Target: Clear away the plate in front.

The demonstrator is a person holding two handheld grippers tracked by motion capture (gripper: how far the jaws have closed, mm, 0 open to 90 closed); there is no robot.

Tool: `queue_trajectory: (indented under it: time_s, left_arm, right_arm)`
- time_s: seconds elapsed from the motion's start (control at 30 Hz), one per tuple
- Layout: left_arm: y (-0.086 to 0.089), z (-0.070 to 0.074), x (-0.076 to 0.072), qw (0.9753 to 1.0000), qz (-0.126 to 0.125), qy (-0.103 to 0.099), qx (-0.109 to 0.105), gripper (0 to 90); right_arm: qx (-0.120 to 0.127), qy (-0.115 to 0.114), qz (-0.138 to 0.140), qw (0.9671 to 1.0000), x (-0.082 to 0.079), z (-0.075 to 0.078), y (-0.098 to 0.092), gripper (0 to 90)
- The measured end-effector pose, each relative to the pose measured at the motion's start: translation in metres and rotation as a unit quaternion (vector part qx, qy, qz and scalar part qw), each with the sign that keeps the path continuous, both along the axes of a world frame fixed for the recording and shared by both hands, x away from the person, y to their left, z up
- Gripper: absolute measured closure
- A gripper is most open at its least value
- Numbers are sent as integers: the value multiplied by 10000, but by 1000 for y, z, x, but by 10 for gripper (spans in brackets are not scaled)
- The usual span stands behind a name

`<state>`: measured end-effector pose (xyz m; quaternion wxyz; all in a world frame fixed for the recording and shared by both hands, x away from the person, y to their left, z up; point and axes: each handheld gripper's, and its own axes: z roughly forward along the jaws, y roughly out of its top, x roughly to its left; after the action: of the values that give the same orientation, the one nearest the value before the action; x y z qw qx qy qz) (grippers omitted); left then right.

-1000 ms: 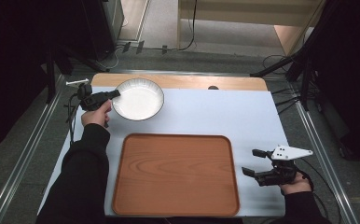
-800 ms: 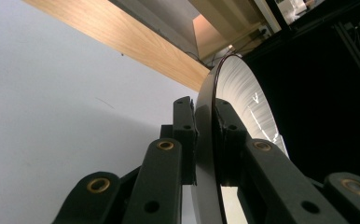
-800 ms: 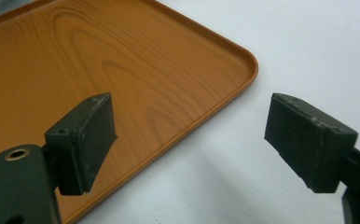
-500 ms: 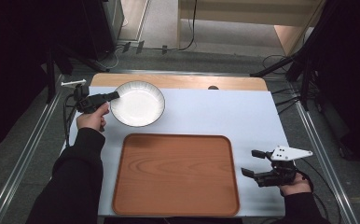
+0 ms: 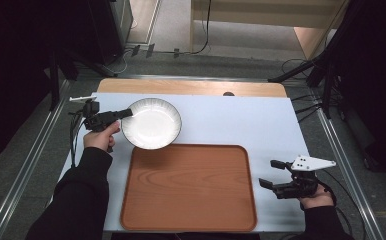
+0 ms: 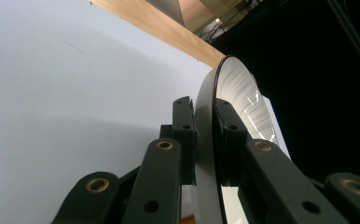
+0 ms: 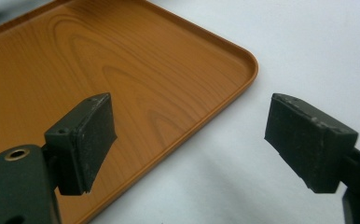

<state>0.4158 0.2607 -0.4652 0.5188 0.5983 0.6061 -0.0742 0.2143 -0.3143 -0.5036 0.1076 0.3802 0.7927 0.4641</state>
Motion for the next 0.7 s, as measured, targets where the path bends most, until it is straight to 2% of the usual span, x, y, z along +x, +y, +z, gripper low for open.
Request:
queue_trajectory:
  time_s: [0.3, 0.53, 0.7]
  left_arm:
    - [0, -12, -18, 9998, -87, 30, -184, 813]
    - [2, -24, -31, 9996, -173, 166, -122, 813]
    - [0, -27, -37, 9996, -184, 190, -90, 811]
  right_arm:
    - [-26, -25, -19, 10000, -1, 0, -1, 170]
    - [-37, -46, 10, 10000, 0, 1, -1, 171]
    - [-54, -95, 31, 9999, -2, 3, -1, 171]
